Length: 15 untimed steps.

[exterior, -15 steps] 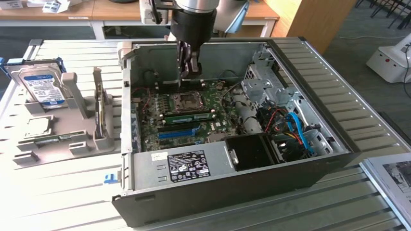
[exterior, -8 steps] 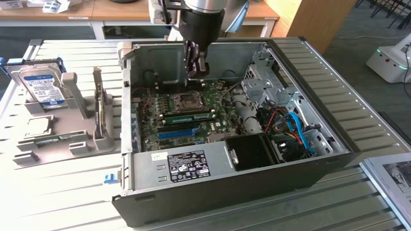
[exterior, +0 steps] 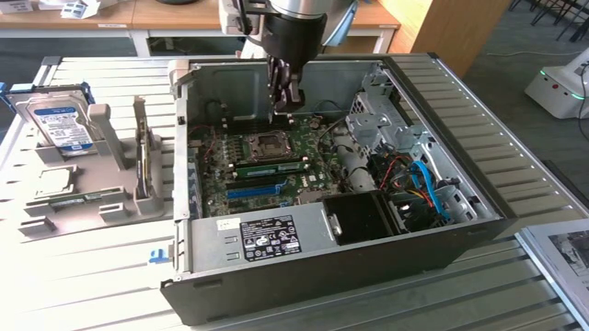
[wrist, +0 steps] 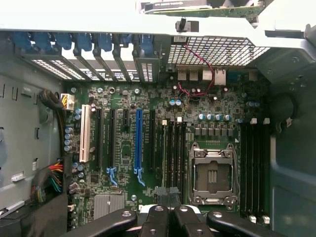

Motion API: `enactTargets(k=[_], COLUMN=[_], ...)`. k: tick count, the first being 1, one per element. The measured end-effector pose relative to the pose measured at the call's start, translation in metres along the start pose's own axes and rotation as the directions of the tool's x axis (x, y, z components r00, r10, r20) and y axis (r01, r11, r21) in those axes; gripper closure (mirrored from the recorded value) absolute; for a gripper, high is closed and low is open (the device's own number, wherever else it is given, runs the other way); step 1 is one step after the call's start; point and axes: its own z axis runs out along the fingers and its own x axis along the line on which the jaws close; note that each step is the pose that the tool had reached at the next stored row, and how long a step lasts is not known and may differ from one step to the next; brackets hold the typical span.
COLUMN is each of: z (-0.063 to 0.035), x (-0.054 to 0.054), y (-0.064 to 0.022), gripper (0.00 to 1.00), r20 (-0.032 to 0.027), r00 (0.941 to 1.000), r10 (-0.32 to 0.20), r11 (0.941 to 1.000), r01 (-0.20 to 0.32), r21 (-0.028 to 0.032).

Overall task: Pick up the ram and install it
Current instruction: 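Press down the ram until it locks into place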

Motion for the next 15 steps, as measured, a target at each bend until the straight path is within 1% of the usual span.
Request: enactTargets(k=[3,8,11,15], z=[0.0000,0.0001,0.0001,-0.0001], x=[0.0000,0.0000,0.0001,0.0001], y=[0.0010,0.0027,0.0022,-0.0009], gripper=[0.90,0.90,0.90,0.90], r20=[-0.0003,-0.0005,-0.0004,-0.0007], r00=[1.0000,1.0000,1.0000,1.0000], r10=[-0.002,-0.005,-0.006,-0.007], r11=[1.0000,0.9998,0.9998,0.9998], r01=[0.002,0.005,0.006,0.007], r21=[0.0059,0.0179,0.0188,0.0188])
